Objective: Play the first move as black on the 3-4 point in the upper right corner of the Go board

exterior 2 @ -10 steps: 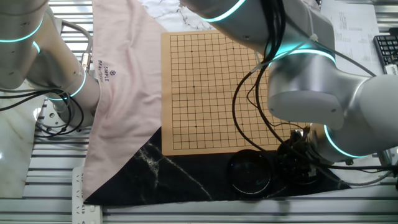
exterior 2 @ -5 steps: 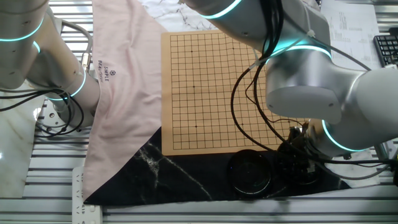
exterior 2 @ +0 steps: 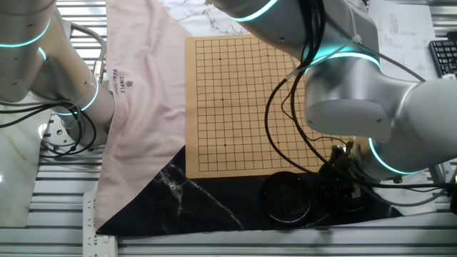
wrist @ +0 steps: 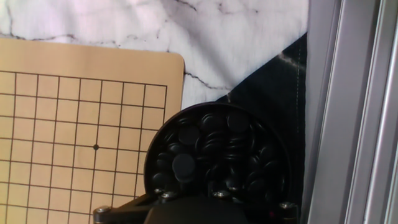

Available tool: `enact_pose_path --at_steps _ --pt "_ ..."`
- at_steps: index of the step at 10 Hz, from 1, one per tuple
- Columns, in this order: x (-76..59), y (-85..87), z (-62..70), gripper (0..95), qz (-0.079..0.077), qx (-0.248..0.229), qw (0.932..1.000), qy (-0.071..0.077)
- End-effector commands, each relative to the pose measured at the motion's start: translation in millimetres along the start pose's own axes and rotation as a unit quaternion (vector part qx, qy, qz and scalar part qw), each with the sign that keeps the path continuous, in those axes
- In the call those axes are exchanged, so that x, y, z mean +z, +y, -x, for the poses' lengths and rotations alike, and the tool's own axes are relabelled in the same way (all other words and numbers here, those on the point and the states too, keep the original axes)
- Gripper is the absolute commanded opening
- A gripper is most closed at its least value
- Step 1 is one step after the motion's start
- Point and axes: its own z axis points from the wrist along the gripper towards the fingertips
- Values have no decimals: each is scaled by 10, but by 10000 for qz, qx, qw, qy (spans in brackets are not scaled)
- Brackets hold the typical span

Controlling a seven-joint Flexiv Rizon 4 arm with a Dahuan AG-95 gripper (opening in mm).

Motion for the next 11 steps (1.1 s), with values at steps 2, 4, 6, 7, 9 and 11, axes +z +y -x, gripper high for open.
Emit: enact_pose_path --at_steps 2,4,6,7,9,11 --pt "-1 3 -12 0 12 40 10000 18" --pt "-1 3 -12 0 14 63 10000 22" --pt "-22 -2 -8 0 29 102 9999 18" --pt "-132 -26 6 0 102 90 9999 30" --pt "-306 -38 13 0 112 57 9998 156" --pt "-365 -44 27 0 112 55 9998 179"
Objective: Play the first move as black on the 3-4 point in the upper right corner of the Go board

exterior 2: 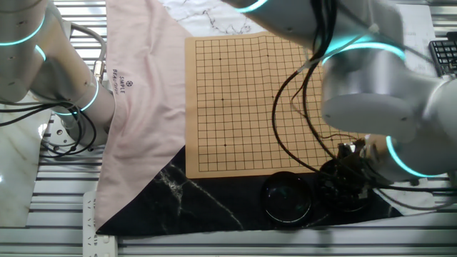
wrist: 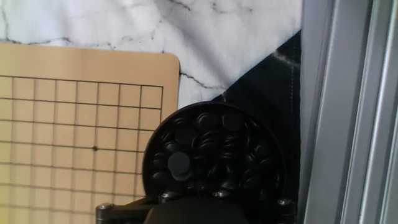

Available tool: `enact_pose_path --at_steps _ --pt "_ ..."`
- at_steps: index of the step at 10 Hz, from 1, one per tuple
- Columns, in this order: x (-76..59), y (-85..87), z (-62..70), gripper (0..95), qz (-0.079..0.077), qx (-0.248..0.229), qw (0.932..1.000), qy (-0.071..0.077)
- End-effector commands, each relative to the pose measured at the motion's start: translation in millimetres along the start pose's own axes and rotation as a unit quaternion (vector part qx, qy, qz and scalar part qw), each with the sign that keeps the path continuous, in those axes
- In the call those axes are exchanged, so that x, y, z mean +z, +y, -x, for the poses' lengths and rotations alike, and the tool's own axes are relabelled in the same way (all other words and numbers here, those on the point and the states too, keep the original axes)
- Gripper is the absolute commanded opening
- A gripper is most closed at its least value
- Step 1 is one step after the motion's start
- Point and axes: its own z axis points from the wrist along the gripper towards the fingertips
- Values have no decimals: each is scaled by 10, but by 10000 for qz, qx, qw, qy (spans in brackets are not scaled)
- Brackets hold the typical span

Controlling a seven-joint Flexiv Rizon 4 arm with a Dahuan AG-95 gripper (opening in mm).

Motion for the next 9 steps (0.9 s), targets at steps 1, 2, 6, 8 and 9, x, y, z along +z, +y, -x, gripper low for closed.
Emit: enact_pose_path --at_steps 1,2,6,8,9 --pt "-20 -8 35 0 -25 -15 10000 -22" --pt "-36 -9 81 0 -29 -52 10000 -28" --pt "-9 -6 138 190 -3 -175 9998 -64" --pt "22 8 145 190 -2 -180 9998 -84" --pt "35 31 155 190 2 -167 9998 -89"
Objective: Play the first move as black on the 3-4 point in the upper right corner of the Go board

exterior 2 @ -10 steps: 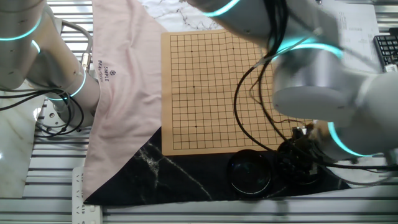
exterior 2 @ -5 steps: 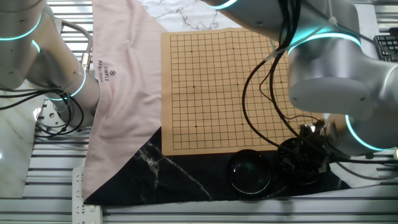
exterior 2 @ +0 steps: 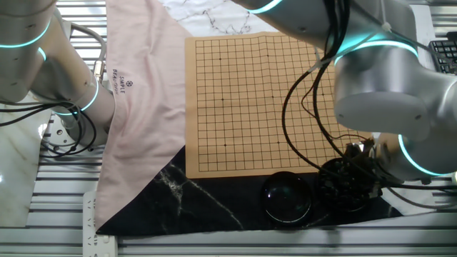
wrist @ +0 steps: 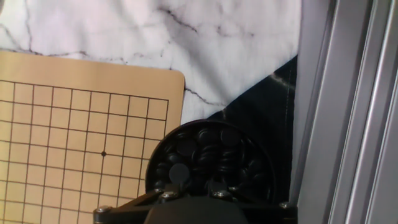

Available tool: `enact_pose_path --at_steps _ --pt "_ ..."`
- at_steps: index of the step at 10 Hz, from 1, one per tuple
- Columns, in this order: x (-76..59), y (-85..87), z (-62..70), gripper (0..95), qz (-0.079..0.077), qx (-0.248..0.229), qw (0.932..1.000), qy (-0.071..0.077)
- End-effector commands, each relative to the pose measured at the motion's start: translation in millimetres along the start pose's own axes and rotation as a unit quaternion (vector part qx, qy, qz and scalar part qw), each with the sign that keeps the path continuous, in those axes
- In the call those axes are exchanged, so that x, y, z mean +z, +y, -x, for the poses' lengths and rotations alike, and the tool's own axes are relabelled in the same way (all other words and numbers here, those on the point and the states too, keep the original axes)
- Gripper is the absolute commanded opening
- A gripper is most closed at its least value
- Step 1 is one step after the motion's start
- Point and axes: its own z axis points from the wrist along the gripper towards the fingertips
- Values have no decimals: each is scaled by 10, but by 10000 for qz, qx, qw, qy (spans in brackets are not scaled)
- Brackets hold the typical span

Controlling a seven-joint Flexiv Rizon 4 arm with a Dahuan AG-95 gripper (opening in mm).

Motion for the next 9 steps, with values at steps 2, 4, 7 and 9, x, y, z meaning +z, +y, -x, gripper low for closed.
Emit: enact_pose_path --at_steps 2,4,7,9 --pt "16 63 39 190 6 57 10000 -10" --pt "4 64 87 190 -2 57 10000 -18" --pt "29 66 138 190 -3 65 10000 -52" --pt "96 80 152 190 6 90 9999 -95"
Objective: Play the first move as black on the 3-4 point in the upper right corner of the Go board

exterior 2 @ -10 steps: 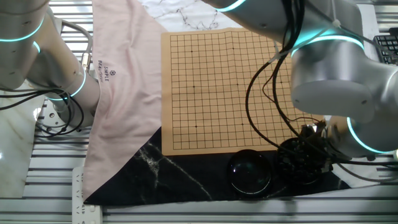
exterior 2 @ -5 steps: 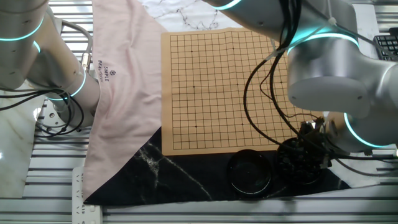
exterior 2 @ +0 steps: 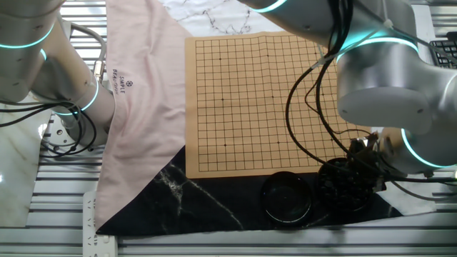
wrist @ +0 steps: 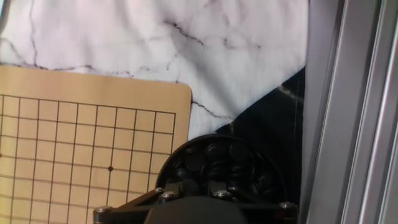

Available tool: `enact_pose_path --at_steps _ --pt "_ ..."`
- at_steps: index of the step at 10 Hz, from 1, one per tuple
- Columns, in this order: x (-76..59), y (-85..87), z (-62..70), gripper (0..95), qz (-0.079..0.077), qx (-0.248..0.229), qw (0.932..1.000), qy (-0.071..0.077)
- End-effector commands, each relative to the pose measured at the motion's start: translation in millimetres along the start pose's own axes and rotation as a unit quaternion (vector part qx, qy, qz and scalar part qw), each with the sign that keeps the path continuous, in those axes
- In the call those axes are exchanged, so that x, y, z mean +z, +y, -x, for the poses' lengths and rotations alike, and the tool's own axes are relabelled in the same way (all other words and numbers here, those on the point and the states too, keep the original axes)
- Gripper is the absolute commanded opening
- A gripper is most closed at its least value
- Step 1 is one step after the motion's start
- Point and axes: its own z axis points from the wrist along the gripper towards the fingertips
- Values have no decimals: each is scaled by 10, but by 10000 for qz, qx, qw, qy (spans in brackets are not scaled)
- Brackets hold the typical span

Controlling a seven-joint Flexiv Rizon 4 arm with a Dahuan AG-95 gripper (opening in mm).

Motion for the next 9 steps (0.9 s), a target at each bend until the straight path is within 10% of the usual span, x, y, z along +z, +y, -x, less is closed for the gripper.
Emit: enact_pose_path --at_steps 1,9 --pt "26 10 -3 190 4 0 10000 -29" --pt "103 89 6 190 -14 7 10000 -89"
